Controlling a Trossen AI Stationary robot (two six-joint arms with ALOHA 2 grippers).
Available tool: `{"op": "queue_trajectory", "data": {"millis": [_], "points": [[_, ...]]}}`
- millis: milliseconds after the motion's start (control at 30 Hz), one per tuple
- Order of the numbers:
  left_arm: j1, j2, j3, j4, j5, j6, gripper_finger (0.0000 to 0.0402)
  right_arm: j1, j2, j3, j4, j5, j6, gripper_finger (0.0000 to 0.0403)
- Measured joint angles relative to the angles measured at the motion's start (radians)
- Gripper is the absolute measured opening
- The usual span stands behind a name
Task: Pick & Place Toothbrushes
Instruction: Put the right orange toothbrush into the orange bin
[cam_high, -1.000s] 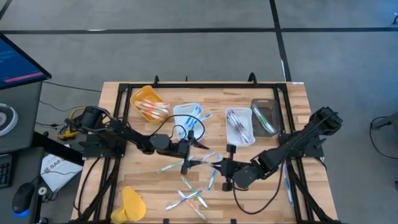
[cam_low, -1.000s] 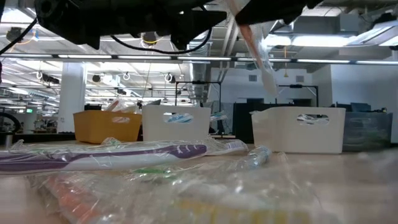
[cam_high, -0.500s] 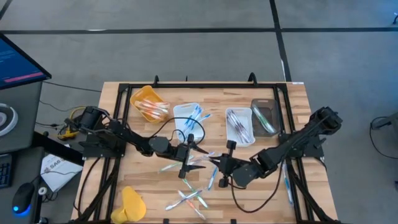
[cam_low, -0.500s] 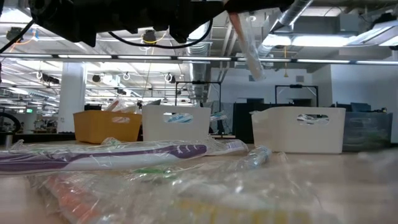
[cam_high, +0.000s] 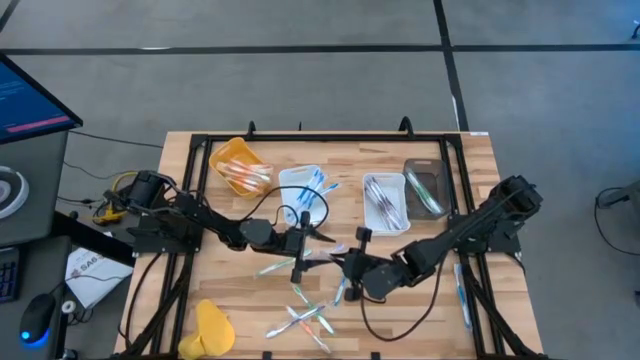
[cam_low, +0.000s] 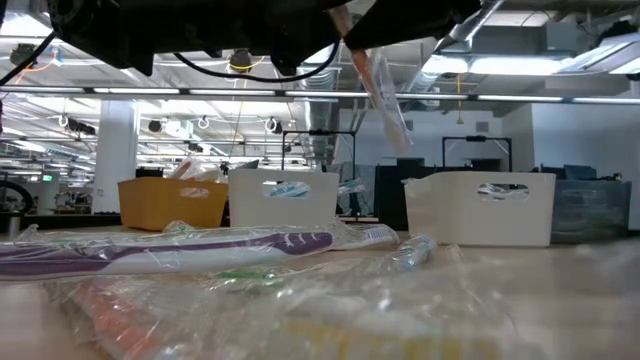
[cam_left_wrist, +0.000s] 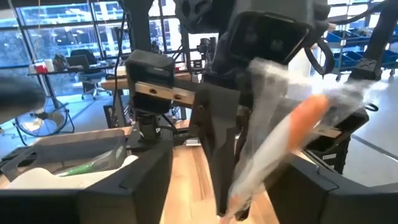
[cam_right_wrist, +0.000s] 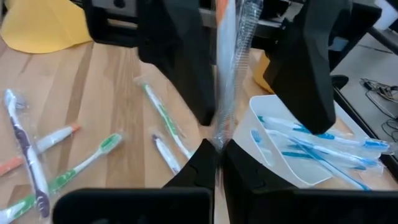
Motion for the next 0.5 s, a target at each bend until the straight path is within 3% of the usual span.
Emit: {"op": "queue_trajectory", "data": {"millis": [167,500], "points": [[0.000,0.000,0.000,-0.013,0.000,-0.005,0.0174,0.000,0.000,0.001,-0.002,0.000,0.002,0.0012],[-0.002,0.000,0.000,-0.037,0.007,0.018,0.0020,-0.001,0.000,0.001,-0.005,-0.031,0.038,0.0030]]}}
